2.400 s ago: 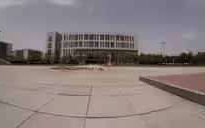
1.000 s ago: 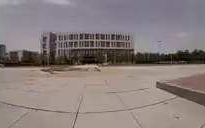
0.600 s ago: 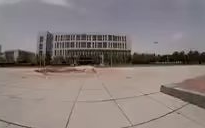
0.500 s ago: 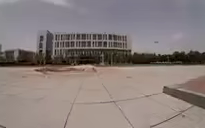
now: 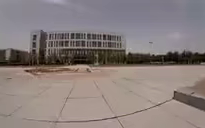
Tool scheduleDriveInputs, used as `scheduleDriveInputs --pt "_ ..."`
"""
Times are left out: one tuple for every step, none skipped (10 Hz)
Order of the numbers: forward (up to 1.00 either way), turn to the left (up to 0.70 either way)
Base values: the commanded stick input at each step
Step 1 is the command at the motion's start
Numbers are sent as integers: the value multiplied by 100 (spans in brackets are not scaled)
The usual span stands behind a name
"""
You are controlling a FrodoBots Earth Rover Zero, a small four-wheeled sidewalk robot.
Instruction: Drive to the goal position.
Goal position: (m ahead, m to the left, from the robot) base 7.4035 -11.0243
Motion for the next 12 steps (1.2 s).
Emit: scheduleDriveInputs --pt "100 -40" --pt "100 -24" --pt "100 0" --pt "100 0" --pt "100 0" --pt "100 0" --pt "100 0" --pt "100 0" --pt "100 0" --pt "100 0" --pt "100 -2" --pt "100 -5"
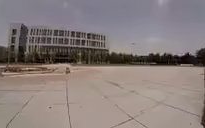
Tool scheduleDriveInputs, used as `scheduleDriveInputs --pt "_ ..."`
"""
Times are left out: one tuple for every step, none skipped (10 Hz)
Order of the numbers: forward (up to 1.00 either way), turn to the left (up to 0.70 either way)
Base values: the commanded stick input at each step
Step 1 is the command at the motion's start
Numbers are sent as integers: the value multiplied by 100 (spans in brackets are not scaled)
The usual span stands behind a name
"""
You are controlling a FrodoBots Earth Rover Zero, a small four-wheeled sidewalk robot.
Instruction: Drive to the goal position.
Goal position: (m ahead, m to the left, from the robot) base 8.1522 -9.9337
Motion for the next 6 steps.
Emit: scheduleDriveInputs --pt "100 -9" --pt "100 -14" --pt "100 -19" --pt "100 -40" --pt "100 -40" --pt "100 -40"
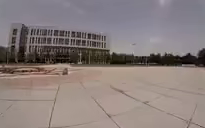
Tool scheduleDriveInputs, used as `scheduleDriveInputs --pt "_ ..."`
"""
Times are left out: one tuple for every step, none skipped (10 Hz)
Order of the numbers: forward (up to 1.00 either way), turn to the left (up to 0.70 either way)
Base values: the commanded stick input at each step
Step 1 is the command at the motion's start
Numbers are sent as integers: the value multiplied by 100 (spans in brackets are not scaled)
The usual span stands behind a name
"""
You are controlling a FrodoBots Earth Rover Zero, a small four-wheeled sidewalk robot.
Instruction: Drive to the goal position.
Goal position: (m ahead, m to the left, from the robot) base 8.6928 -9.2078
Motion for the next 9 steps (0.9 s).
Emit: scheduleDriveInputs --pt "100 -40" --pt "100 -40" --pt "100 -40" --pt "100 -40" --pt "100 -40" --pt "100 -40" --pt "100 -40" --pt "100 -40" --pt "100 -40"
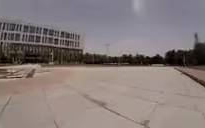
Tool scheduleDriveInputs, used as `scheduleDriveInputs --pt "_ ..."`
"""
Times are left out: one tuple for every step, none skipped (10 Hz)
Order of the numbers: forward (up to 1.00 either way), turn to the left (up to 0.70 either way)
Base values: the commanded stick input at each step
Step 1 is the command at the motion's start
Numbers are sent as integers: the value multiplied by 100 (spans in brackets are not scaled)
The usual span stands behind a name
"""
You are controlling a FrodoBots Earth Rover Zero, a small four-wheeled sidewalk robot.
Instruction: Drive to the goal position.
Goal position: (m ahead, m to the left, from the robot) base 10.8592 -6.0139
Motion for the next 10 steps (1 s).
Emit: scheduleDriveInputs --pt "100 -40" --pt "100 -40" --pt "100 -40" --pt "100 -40" --pt "100 -40" --pt "100 -40" --pt "100 -40" --pt "100 -40" --pt "100 -40" --pt "100 -40"
